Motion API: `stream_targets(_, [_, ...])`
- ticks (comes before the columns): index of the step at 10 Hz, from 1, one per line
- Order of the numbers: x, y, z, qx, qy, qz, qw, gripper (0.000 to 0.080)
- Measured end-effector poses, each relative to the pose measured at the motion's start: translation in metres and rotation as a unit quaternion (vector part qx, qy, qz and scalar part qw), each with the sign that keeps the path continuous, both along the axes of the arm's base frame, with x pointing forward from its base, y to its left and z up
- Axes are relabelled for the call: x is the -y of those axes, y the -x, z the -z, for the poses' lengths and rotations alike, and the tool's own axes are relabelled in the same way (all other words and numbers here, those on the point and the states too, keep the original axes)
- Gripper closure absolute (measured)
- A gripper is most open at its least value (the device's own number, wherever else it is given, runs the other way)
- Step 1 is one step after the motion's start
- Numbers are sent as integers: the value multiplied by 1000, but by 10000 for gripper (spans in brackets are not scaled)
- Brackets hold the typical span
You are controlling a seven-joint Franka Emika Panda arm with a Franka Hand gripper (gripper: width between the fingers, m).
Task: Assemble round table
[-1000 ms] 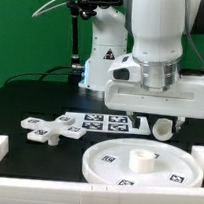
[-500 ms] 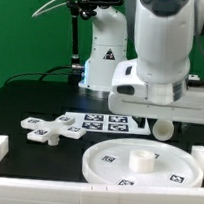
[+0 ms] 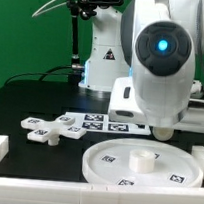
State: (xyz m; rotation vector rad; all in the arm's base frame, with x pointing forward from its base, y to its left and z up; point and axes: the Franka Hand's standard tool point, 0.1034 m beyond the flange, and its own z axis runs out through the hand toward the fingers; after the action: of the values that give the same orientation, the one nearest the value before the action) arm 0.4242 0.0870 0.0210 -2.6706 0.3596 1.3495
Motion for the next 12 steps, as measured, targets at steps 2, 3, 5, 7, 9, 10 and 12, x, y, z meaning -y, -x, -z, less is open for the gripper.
stream_targets(2, [2,1,7,-42,-9,-2,999,151])
stream_targets(3, [2,4,11,-54,-11,-3,998,151])
stream_targets(5, [1,3,16,-45,-8,-2,999,151])
stream_targets(7, [-3,6,18,-43,-7,-5,999,151])
stream_targets(9, [-6,9,19,-42,-6,-8,999,282])
stream_targets(10, [-6,9,19,-42,-6,-9,999,391])
stream_targets(12, [-6,9,19,-42,-7,-10,999,390])
